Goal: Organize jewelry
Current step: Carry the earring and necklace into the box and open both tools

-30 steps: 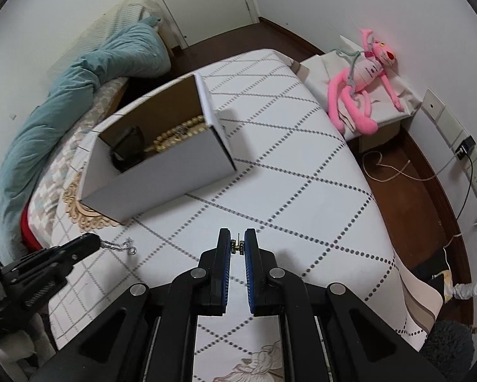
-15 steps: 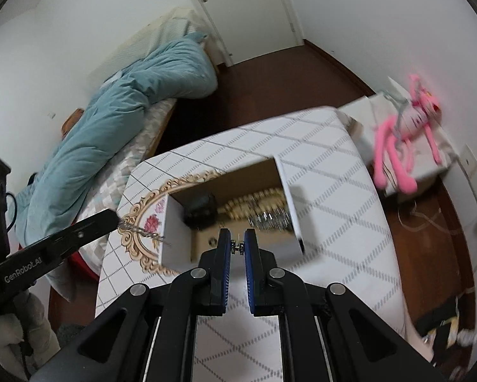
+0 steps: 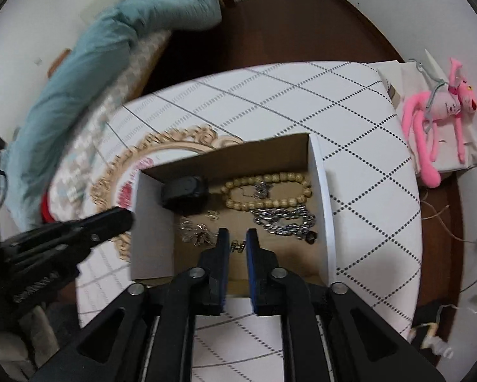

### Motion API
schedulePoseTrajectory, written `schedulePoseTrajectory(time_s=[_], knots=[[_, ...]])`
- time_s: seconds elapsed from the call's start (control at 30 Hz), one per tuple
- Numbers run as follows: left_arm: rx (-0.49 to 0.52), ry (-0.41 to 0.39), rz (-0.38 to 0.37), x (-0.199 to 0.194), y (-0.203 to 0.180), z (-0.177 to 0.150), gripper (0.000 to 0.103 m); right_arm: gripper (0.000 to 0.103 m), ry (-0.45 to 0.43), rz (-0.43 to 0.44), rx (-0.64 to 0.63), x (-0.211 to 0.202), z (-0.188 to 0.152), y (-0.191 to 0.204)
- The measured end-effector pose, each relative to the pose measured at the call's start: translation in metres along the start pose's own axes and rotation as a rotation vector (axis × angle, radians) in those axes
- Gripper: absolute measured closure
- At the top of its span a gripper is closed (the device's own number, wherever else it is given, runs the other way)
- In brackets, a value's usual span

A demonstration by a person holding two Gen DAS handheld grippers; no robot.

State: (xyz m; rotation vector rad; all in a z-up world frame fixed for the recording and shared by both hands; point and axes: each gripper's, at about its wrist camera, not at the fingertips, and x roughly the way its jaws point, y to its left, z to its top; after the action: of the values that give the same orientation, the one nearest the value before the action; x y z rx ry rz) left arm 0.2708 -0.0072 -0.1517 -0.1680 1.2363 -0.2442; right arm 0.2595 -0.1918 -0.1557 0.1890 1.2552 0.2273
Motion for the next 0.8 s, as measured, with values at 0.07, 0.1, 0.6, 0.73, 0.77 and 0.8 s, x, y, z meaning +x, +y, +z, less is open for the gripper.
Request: schedulePoseTrajectory(time_s=[0.07,0.1,0.6,0.73,0.77,0.8], knots=[[-0.008,-0.022,0.090,-0.003,0.004,-0.002,0.044,0.061,-0.013,-0.015,-0.001,-0.001,-0.001,-0.001],[-0.010,-0.038,0.119,-0.004,0.006,-0.003,0.032,0.061,-0.027,-0.035,-0.010,-0.004,-0.002,0.000],[0.016,-0.127,0.299,0.003,0.006,-0.048,0.000,0.000,-0.149,-0.320,-0.060,-0.031,-0.032,-0.009],[0.015,-0.135,0.305,0.001,0.003,-0.056,0.000,0.000,-0.160,-0.349,-0.052,-0.033,-0.041,-0.012],[0.016,-0.138,0.305,-0.001,0.001,-0.058,0.000,0.000,-0.161,-0.350,-0.053,-0.034,-0.043,-0.011],[0.016,-0.140,0.304,-0.003,0.000,-0.060,0.000,0.000,-0.162,-0.348,-0.052,-0.035,-0.045,-0.011]])
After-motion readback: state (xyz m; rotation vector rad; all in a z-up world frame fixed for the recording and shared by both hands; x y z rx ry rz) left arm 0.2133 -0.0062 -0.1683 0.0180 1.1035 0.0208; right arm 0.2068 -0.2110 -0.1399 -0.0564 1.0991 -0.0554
